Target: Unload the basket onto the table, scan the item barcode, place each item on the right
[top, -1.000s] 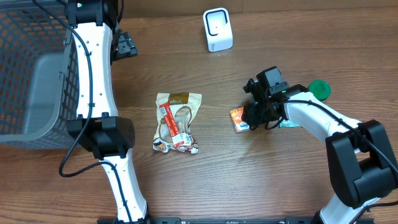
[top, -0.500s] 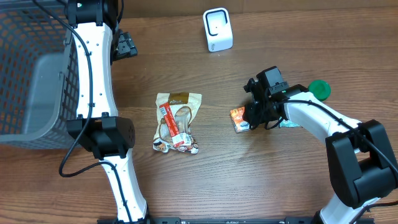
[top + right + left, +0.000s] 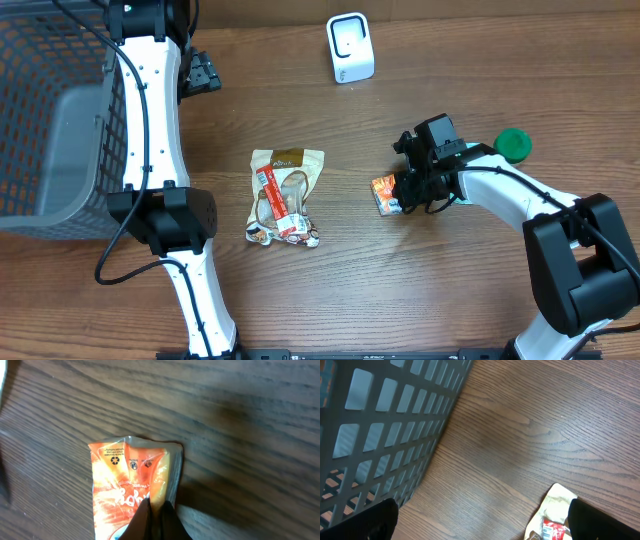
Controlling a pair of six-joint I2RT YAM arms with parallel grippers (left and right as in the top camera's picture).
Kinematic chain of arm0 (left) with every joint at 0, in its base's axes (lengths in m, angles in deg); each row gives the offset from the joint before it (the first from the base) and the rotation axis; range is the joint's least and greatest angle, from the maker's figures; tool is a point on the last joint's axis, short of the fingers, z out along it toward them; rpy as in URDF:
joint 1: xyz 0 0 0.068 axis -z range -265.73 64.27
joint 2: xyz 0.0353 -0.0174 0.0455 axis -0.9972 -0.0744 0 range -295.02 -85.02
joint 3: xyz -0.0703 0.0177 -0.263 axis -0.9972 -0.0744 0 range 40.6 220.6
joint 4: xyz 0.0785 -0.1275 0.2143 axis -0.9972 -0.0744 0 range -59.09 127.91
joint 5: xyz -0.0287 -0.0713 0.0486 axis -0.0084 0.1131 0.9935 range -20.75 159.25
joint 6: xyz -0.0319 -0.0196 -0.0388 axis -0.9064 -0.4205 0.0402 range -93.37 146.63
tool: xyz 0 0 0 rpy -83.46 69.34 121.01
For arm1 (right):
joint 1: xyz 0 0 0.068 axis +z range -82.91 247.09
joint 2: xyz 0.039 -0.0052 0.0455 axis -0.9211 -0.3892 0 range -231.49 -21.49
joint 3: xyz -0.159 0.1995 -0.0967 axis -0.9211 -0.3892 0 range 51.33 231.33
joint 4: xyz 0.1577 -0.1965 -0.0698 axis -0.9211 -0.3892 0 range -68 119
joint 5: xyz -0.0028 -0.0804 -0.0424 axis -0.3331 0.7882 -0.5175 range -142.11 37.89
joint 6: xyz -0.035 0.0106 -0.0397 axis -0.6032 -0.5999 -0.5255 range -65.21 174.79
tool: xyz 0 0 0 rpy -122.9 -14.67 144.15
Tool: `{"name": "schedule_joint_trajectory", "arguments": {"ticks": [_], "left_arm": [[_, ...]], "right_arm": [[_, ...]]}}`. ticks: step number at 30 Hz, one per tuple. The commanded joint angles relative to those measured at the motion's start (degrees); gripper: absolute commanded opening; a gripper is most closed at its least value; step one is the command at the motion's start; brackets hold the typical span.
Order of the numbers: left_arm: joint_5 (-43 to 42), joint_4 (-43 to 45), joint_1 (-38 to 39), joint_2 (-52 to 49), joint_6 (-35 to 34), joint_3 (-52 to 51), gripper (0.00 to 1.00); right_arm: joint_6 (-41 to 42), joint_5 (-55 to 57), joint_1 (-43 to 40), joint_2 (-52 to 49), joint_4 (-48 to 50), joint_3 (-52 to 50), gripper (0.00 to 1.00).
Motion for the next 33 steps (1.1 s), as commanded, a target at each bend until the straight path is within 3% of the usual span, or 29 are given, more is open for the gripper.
{"name": "schedule_joint_trajectory", "arguments": {"ticks": [1, 8, 14, 26, 33], "left_arm": [[0.74, 0.0, 0.13, 1.09, 0.0, 0.35, 1.0], [0.74, 0.0, 0.13, 1.09, 0.0, 0.35, 1.0], [0.74, 0.0, 0.13, 1.09, 0.0, 0.35, 1.0], [0.74, 0.0, 0.13, 1.09, 0.0, 0.35, 1.0], [0.74, 0.0, 0.13, 1.09, 0.0, 0.35, 1.0]], "right_arm": [[-0.7, 1.81, 0.26, 2.1, -1.81, 4.39, 0.04], [-0.72, 8.15, 0.37, 5.42, -4.13, 13.64, 0.04], [-7.8, 4.92, 0.31, 5.77, -8.31, 22.34, 0.03], [-14.36, 13.44, 0.31, 2.27, -24.0, 50.9, 0.03], [-24.26, 22.18, 1.44, -0.55, -18.16, 53.4, 0.04]]}}
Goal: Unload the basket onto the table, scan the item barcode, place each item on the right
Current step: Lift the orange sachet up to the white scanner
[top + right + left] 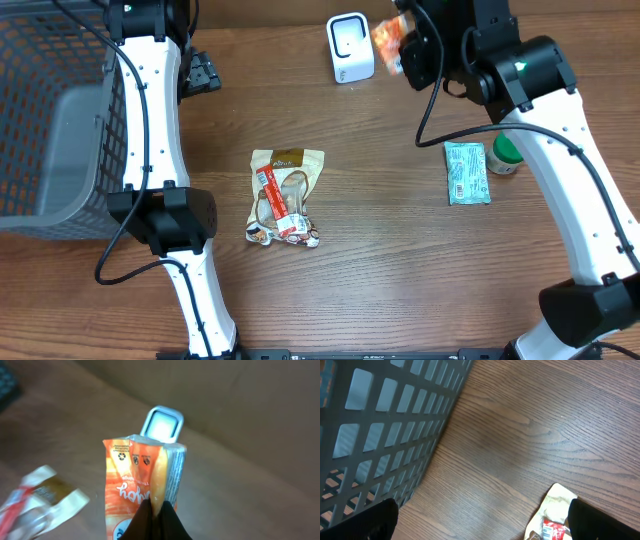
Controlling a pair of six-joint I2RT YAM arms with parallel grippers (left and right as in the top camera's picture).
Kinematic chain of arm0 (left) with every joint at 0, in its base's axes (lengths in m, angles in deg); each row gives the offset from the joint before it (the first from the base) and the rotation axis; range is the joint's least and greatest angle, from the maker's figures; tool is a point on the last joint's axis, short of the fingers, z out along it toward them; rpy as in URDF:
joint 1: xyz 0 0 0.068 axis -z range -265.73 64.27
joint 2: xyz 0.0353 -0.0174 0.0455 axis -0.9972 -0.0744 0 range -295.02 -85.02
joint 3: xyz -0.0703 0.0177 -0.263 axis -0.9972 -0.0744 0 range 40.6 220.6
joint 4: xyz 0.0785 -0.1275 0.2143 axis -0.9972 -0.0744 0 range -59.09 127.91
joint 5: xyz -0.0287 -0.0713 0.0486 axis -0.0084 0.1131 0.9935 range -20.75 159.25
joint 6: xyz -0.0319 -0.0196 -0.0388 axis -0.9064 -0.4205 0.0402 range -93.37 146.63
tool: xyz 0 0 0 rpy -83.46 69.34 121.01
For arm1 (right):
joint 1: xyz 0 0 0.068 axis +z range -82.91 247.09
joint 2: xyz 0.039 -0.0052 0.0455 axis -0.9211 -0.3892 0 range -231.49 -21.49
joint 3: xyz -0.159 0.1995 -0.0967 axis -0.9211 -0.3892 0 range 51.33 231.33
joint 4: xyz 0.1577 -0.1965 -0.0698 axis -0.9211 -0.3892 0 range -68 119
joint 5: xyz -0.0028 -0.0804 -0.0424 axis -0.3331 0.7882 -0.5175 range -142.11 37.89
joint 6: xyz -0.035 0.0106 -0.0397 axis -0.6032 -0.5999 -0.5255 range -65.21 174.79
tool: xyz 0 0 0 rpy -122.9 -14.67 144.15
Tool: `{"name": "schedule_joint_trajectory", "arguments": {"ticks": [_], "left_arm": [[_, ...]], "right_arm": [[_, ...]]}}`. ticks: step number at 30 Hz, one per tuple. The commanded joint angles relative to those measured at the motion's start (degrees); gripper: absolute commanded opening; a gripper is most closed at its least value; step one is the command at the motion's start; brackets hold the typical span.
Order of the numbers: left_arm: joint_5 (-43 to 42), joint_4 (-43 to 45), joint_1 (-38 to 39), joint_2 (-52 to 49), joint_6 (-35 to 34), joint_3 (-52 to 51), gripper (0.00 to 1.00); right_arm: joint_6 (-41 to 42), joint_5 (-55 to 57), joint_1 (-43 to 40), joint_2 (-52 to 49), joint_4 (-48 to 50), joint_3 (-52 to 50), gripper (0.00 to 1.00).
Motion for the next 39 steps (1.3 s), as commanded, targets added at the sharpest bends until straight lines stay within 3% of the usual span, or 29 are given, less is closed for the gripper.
{"name": "schedule_joint_trajectory", "arguments": {"ticks": [1, 24, 39], "left_arm": [[0.72, 0.0, 0.13, 1.09, 0.0, 0.35, 1.0], [0.72, 0.0, 0.13, 1.09, 0.0, 0.35, 1.0], [0.72, 0.0, 0.17, 1.09, 0.0, 0.35, 1.0]], "right_arm": [[-6.45, 7.17, 1.31, -3.63, 3.72, 0.87, 0.04], [-34.34, 25.55, 6.03, -27.67, 44.85, 0.66, 0.03], [-49.66, 27.1, 7.93, -36.59, 56.15, 0.66, 0.03]]}}
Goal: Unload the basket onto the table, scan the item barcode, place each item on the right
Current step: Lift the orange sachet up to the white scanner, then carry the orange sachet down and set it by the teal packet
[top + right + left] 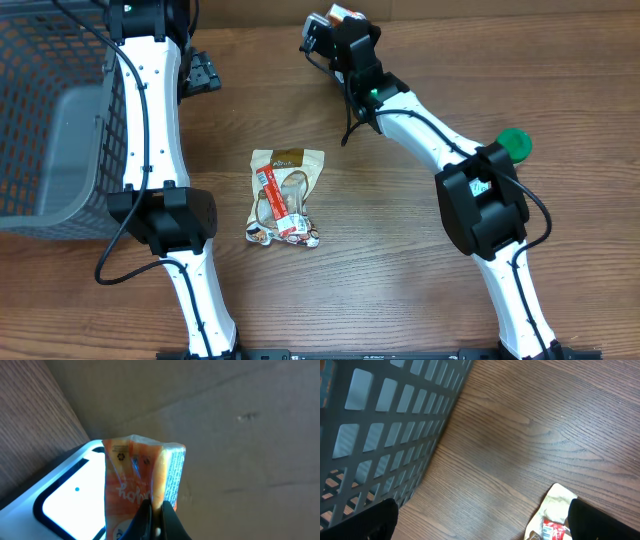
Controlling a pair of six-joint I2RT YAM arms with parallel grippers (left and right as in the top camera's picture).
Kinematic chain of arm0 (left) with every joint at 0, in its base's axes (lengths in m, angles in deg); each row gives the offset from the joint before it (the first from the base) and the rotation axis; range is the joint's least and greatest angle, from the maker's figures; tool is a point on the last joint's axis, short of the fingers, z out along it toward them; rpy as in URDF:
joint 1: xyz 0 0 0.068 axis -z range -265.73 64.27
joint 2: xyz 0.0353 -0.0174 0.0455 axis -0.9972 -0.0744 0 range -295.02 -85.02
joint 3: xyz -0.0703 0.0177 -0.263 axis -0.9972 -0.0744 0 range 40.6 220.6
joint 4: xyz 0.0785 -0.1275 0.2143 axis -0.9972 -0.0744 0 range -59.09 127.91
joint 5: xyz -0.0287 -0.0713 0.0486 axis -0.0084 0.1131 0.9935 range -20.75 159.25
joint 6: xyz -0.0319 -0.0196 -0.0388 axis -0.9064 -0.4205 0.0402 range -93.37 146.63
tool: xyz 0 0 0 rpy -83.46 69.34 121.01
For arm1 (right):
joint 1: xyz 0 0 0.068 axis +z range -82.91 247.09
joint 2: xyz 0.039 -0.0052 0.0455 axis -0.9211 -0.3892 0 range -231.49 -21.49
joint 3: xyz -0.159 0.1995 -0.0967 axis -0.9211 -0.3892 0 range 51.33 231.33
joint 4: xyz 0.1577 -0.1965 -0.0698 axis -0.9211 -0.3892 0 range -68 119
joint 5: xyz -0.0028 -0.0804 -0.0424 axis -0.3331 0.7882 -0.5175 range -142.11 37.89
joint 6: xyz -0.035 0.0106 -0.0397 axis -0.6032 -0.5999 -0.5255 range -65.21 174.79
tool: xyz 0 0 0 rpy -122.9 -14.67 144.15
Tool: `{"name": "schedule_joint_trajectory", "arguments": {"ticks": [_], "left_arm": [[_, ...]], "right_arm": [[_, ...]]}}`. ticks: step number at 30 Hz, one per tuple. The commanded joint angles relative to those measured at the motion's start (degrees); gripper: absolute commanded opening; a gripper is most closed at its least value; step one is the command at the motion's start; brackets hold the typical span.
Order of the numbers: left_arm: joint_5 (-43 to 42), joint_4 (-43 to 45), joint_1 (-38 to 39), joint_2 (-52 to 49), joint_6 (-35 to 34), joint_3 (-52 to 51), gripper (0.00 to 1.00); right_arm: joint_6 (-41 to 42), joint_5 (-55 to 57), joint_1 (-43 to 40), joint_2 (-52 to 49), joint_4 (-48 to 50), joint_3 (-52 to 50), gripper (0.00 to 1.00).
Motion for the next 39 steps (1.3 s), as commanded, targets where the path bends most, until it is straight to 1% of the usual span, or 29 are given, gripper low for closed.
{"name": "schedule_joint_trajectory", "arguments": {"ticks": [1, 15, 17, 21, 25, 28, 31, 34, 36, 37, 39], "left_arm": [[0.74, 0.0, 0.15, 1.09, 0.0, 0.35, 1.0], [0.74, 0.0, 0.15, 1.09, 0.0, 0.35, 1.0], [0.74, 0.0, 0.15, 1.09, 0.0, 0.35, 1.0], [0.74, 0.0, 0.15, 1.09, 0.0, 0.35, 1.0], [0.74, 0.0, 0.15, 1.09, 0.0, 0.35, 1.0], [0.74, 0.0, 0.15, 1.09, 0.0, 0.35, 1.0], [0.74, 0.0, 0.15, 1.09, 0.0, 0.35, 1.0], [0.74, 0.0, 0.15, 1.09, 0.0, 0.35, 1.0], [0.74, 0.0, 0.15, 1.09, -0.02, 0.35, 1.0], [0.74, 0.0, 0.15, 1.09, 0.0, 0.35, 1.0], [0.74, 0.0, 0.15, 1.09, 0.0, 0.35, 1.0]], "right_arm": [[-5.31, 1.51, -0.04, -1.88, 1.31, 0.66, 0.03], [-6.01, 1.95, -0.11, -5.22, 2.93, 0.66, 0.03], [-4.26, 2.69, -0.11, -5.42, 3.3, 0.66, 0.03], [3.65, 5.6, 0.35, -3.85, 6.64, 0.74, 0.03], [9.9, 5.81, 0.94, 0.92, 5.22, 0.74, 0.03], [16.85, 5.84, 1.4, 6.49, 0.13, 0.74, 0.03], [27.74, 5.77, 1.44, 13.22, -9.01, 0.72, 0.03], [38.49, 3.8, 1.44, 20.94, -23.37, 0.74, 0.03], [46.07, 1.07, 1.05, 26.51, -34.82, 0.74, 0.03], [49.68, -1.29, 0.55, 29.33, -40.94, 0.72, 0.03], [54.25, -6.56, -0.87, 33.64, -51.47, 0.72, 0.03]]}}
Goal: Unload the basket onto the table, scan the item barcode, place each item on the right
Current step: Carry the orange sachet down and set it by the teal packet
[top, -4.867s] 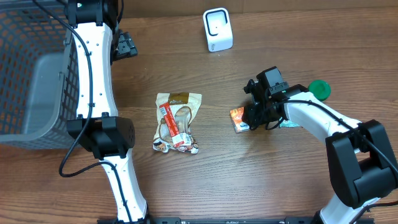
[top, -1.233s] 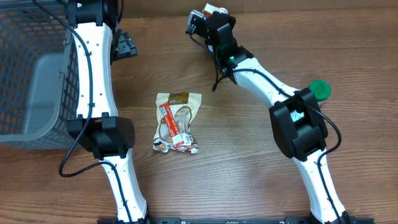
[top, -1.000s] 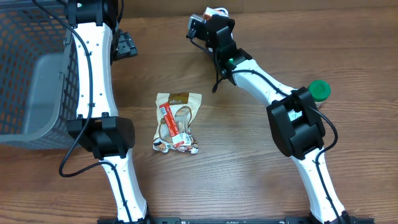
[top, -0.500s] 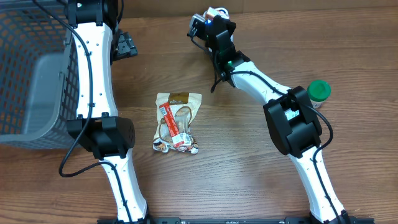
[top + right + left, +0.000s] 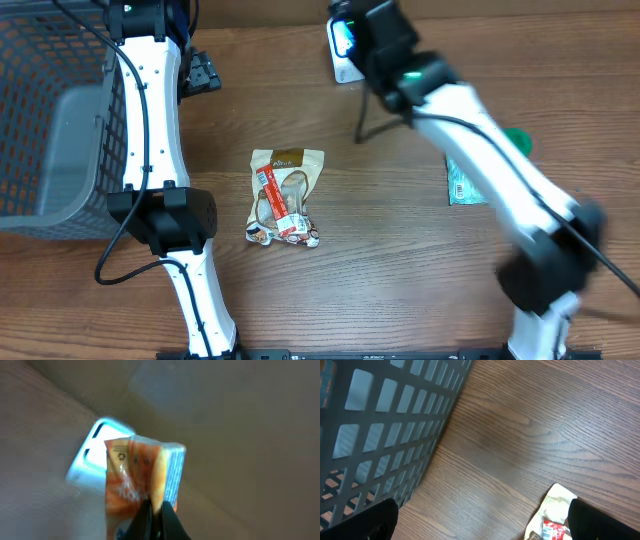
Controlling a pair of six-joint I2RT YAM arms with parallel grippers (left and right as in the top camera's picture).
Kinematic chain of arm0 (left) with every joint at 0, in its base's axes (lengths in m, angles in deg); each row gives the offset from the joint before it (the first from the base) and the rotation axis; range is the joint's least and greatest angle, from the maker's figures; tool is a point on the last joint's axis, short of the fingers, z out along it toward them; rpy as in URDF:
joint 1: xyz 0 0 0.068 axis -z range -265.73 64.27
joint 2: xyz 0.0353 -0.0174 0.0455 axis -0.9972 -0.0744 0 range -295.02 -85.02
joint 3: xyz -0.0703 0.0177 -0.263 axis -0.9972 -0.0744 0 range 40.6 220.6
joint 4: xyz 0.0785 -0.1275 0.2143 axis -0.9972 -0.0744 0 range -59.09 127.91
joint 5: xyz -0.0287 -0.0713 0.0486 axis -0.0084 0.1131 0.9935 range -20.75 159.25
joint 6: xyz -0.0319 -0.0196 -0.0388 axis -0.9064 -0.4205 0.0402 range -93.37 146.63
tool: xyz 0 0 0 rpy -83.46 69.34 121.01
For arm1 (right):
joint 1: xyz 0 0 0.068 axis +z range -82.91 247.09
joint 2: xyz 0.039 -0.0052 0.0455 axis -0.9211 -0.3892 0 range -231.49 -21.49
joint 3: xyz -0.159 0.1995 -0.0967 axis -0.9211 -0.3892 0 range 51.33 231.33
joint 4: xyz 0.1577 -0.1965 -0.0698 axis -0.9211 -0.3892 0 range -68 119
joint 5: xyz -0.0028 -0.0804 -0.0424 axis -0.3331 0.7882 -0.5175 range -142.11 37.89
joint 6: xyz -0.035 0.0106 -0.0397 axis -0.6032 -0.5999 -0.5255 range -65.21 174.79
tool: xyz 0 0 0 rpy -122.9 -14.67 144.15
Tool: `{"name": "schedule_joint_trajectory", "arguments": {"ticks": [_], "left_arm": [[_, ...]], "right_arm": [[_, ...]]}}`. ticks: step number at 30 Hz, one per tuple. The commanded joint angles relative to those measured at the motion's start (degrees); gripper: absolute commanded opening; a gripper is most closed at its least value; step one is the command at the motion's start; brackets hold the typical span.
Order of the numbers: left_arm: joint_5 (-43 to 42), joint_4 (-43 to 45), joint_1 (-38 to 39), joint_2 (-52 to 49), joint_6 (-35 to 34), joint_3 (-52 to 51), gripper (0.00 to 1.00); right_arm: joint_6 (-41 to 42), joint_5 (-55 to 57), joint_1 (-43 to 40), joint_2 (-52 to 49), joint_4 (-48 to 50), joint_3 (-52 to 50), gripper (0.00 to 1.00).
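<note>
An orange packet (image 5: 135, 485) hangs pinched in my right gripper (image 5: 156, 516), which is shut on its lower edge. Behind the packet stands the white scanner (image 5: 95, 455), its lit face turned toward it, a short way off. From overhead the scanner (image 5: 342, 48) shows at the table's far edge with my blurred right gripper (image 5: 372, 32) just right of it; the packet is hidden there. Far left, beside the basket, my left gripper (image 5: 480, 527) is open and holds nothing.
A grey mesh basket (image 5: 45, 120) fills the left side. A beige snack bag (image 5: 285, 195) lies mid-table, its corner showing in the left wrist view (image 5: 555, 510). A teal packet (image 5: 462, 182) and a green lid (image 5: 518, 140) lie under the right arm.
My right gripper, still shut on the orange packet, has moved a little right and back from the scanner, whose face now looks smaller behind the packet. The left arm has not moved.
My right gripper was shut on the orange packet lying on the table at the right. Then it held the packet in the air beside the scanner. Then the packet was close against the scanner's face, and now it is a short way back from it.
</note>
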Motion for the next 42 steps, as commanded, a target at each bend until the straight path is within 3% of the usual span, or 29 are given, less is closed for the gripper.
{"name": "schedule_joint_trajectory", "arguments": {"ticks": [1, 6, 10, 21, 27, 28, 29, 33, 34, 42], "left_arm": [[0.76, -0.04, 0.15, 1.09, -0.02, 0.35, 1.0], [0.76, -0.04, 0.15, 1.09, -0.04, 0.35, 1.0], [0.76, -0.04, 0.15, 1.09, -0.02, 0.35, 1.0], [0.76, -0.04, 0.15, 1.09, -0.02, 0.35, 1.0], [0.76, -0.04, 0.15, 1.09, -0.02, 0.35, 1.0], [0.76, -0.04, 0.15, 1.09, -0.02, 0.35, 1.0], [0.76, -0.04, 0.15, 1.09, -0.02, 0.35, 1.0], [0.76, -0.04, 0.15, 1.09, -0.02, 0.35, 1.0], [0.76, -0.04, 0.15, 1.09, -0.02, 0.35, 1.0], [0.76, -0.04, 0.15, 1.09, -0.02, 0.35, 1.0]], "right_arm": [[15.58, -9.64, -2.73, 8.41, -10.69, 0.7, 0.03], [17.46, -23.06, -10.47, 11.3, -35.28, 0.48, 0.04], [17.46, -27.93, -16.59, 10.51, -41.64, -5.16, 0.04], [17.46, -27.98, -26.21, 10.49, -23.93, -31.78, 0.04], [17.46, -26.71, -26.38, 10.47, -15.3, -39.12, 0.1], [17.49, -26.47, -26.38, 10.47, -14.38, -39.76, 0.14], [17.49, -26.47, -26.38, 10.47, -13.7, -40.33, 0.25], [17.49, -26.45, -26.38, 10.47, -12.9, -41.42, 0.54], [17.49, -26.45, -26.38, 10.47, -12.87, -41.42, 0.57], [25.07, -26.49, -25.62, 11.91, -14.53, -35.08, 0.55]]}}
